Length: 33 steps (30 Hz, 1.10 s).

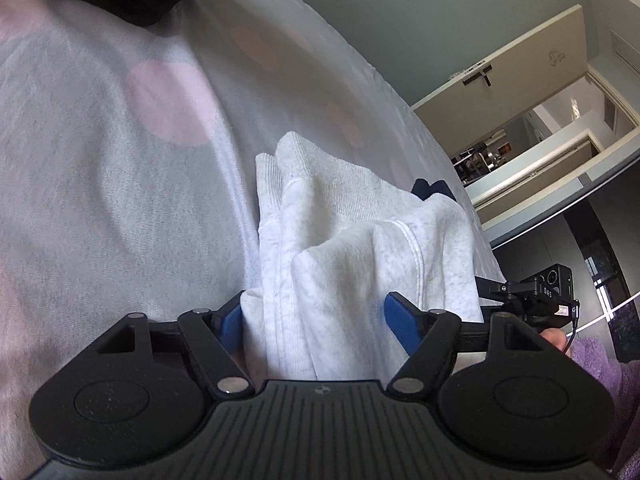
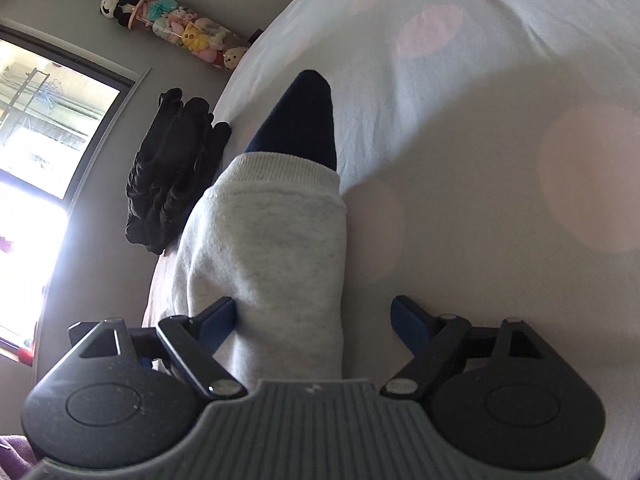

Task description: Fold clothes

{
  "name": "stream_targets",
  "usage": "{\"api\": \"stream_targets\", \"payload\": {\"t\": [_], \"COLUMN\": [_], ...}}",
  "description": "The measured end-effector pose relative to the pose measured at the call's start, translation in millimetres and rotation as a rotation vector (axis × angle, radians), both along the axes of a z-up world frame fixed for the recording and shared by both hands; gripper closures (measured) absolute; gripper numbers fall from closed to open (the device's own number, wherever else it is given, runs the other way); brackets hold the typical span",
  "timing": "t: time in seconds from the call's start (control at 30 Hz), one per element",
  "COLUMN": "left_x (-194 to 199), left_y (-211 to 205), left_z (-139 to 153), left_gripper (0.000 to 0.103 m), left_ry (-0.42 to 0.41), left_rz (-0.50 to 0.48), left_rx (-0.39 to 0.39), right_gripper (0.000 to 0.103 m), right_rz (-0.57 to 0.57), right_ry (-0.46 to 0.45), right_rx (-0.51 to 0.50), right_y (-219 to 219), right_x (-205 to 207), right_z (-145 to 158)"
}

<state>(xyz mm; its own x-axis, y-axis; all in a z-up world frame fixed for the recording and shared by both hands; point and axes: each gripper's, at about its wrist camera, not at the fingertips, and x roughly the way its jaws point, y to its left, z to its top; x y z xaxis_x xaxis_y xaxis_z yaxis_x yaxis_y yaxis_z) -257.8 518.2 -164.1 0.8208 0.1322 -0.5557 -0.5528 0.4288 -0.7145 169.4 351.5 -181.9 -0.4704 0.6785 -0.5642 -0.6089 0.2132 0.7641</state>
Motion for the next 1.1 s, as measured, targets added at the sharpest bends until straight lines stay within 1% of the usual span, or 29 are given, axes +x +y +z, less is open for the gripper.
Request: {"api": "stream_targets", "payload": {"t": [0.03,0.07,0.1,0.13,0.17,0.2,0.27,0.37,0.4,0.43,0.53,0.7,0.83,0.87,0.93,1.03,1.1], "left_x": [-2.1,-4.1,-5.7,-6.2,-6.5,-4.7,0.9,5.7,6.9,7.5,2.8,-16.1,-32.2,-38.4,-38.8,-57.5,-73.5], "left_y": [2.6,5.2,8.1,8.6,9.0,7.5,5.2,-1.4,-3.7,-5.9,-8.4,-2.7,19.8,28.0,50.1,83.3,107.6], "left_z": [-1.3,-2.6,-4.0,-3.1,-2.1,2.0,13.3,33.9,41.1,49.3,77.6,135.3,189.0,202.0,231.8,270.1,292.9], "left_gripper": [0.040,0.052,0.057,0.063,0.069,0.072,0.078,0.081,0.081,0.081,0.082,0.082,0.082,0.082,0.082,0.082,0.082], "left_ry": [0.004,0.008,0.005,0.017,0.029,0.050,0.099,0.147,0.158,0.171,0.162,0.121,0.077,0.070,0.062,0.078,0.115], "left_rz": [0.019,0.037,0.049,0.061,0.071,0.073,0.082,0.103,0.109,0.113,0.145,0.220,0.304,0.320,0.351,0.385,0.389], "left_rx": [-0.036,-0.073,-0.116,-0.135,-0.151,-0.146,-0.127,-0.103,-0.097,-0.087,-0.058,0.046,0.152,0.180,0.238,0.312,0.361], "right_gripper": [0.018,0.025,0.030,0.040,0.042,0.046,0.061,0.073,0.074,0.075,0.077,0.077,0.077,0.077,0.077,0.077,0.077], "right_rz": [-0.003,-0.006,-0.009,-0.012,-0.014,-0.013,-0.009,-0.004,0.000,0.007,0.029,0.081,0.148,0.170,0.204,0.232,0.252], "right_ry": [0.022,0.044,0.066,0.088,0.104,0.088,0.069,0.063,0.063,0.060,0.052,0.030,-0.007,-0.017,-0.030,-0.018,-0.021], "right_rx": [-0.017,-0.033,-0.050,-0.067,-0.083,-0.097,-0.118,-0.139,-0.142,-0.138,-0.115,-0.022,0.090,0.117,0.158,0.205,0.240], "right_y": [3.5,6.9,10.4,13.9,17.1,19.0,21.5,21.1,20.5,19.2,18.2,37.8,80.1,95.3,126.1,170.4,199.8], "right_x": [-0.2,-0.5,-0.7,-0.9,-1.4,-3.1,-5.5,-6.2,-7.1,-8.0,-9.2,-12.2,-23.0,-26.2,-33.8,-51.5,-67.5], "right_z": [1.1,2.3,3.4,4.5,6.2,11.1,22.0,40.2,46.9,54.7,80.1,137.7,193.6,207.8,234.3,266.8,284.8]}}
